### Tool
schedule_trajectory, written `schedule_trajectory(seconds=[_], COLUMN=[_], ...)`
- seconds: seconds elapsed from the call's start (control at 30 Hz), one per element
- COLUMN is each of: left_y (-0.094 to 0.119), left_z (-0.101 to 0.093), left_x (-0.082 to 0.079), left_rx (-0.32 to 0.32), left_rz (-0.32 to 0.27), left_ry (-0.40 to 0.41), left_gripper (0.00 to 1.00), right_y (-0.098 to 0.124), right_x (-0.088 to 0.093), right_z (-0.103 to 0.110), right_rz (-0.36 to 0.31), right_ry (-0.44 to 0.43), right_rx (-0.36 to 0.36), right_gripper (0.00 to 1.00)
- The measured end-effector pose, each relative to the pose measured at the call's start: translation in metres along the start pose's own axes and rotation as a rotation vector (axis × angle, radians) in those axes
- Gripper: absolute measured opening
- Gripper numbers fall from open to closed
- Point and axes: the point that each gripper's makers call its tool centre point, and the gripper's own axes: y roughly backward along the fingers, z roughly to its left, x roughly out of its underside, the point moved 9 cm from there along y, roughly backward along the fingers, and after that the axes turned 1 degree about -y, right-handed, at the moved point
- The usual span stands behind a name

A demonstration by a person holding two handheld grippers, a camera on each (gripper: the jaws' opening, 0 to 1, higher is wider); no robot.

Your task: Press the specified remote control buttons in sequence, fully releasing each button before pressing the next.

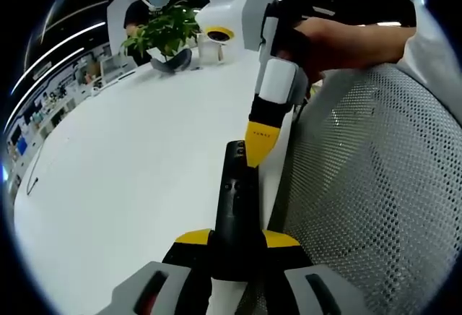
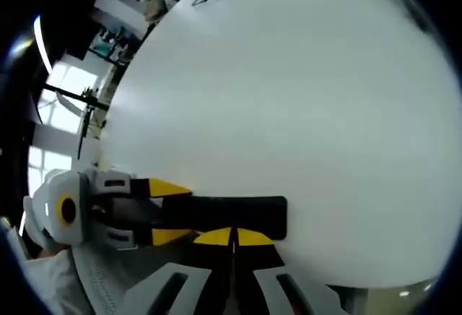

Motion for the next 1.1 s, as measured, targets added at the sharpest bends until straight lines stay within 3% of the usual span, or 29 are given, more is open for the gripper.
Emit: schedule_trajectory(seconds=[0.47, 0.8, 0.97, 1.1], left_y=[-0.002, -0.003, -0.003, -0.003], left_z=[0.001, 0.001, 0.001, 0.001], left_x=[0.0, 0.0, 0.0, 0.0], left_rx=[0.005, 0.007, 0.005, 0.004], left_rz=[-0.001, -0.003, -0.002, -0.002], left_ry=[0.001, -0.003, -0.002, -0.002], left_gripper=[0.25, 0.25, 0.25, 0.25], right_y=[-0.003, -0.008, -0.008, -0.007], right_x=[0.0, -0.006, -0.005, -0.002], right_z=[0.004, 0.011, 0.012, 0.013], right_rz=[0.02, 0.102, 0.106, 0.097], right_ry=[0.132, 0.218, 0.228, 0.287], right_rx=[0.068, 0.152, 0.168, 0.172], right_gripper=[0.0, 0.0, 0.0, 0.0])
